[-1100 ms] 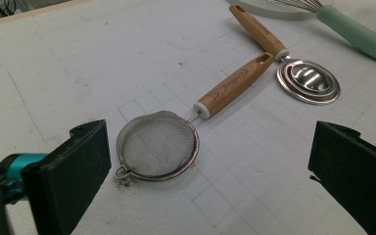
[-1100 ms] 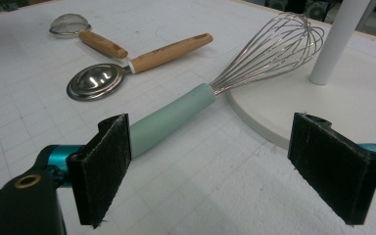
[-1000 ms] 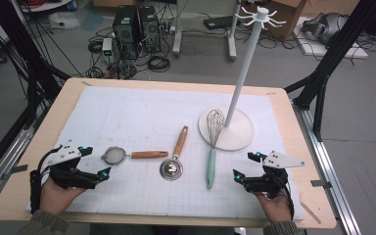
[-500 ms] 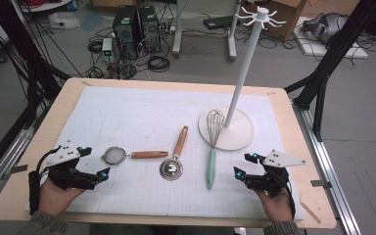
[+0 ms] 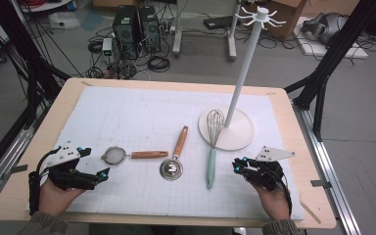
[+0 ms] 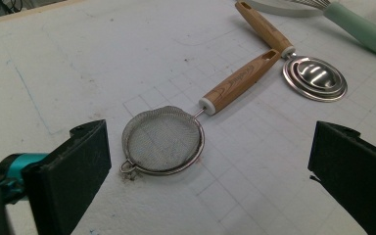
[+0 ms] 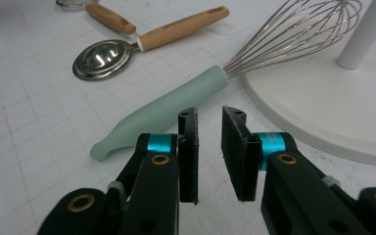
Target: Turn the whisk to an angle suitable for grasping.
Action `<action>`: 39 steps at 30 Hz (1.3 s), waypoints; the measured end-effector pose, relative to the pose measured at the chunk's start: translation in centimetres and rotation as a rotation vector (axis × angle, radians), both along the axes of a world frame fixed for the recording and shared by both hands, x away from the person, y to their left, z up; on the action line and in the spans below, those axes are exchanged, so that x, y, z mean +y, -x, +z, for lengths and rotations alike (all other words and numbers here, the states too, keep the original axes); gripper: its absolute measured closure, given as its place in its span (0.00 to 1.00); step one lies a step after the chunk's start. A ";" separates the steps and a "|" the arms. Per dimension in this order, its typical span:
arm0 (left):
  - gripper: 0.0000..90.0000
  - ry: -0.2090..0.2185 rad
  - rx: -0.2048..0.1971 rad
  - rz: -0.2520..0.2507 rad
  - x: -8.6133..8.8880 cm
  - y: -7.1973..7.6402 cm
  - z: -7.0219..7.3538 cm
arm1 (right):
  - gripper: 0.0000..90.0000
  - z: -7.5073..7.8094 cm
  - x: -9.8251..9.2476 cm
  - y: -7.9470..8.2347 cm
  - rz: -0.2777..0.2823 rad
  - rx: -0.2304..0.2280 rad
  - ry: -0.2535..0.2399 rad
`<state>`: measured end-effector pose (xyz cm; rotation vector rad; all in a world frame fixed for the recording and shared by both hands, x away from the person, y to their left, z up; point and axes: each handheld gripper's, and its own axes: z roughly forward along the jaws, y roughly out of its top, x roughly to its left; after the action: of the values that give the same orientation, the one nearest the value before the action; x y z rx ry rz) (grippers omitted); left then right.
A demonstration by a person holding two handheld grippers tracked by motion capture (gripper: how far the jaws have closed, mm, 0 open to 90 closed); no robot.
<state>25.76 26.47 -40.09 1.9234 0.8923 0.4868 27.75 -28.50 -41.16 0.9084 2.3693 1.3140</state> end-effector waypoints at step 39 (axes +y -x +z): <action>0.03 -0.008 -0.001 -0.008 -0.5 -0.1 -0.2 | 0.99 -2.8 4.7 -3.0 0.098 0.119 0.146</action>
<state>25.83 26.00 -40.26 1.9335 0.8828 0.4874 30.77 -23.78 -43.94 0.8593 2.5928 1.1314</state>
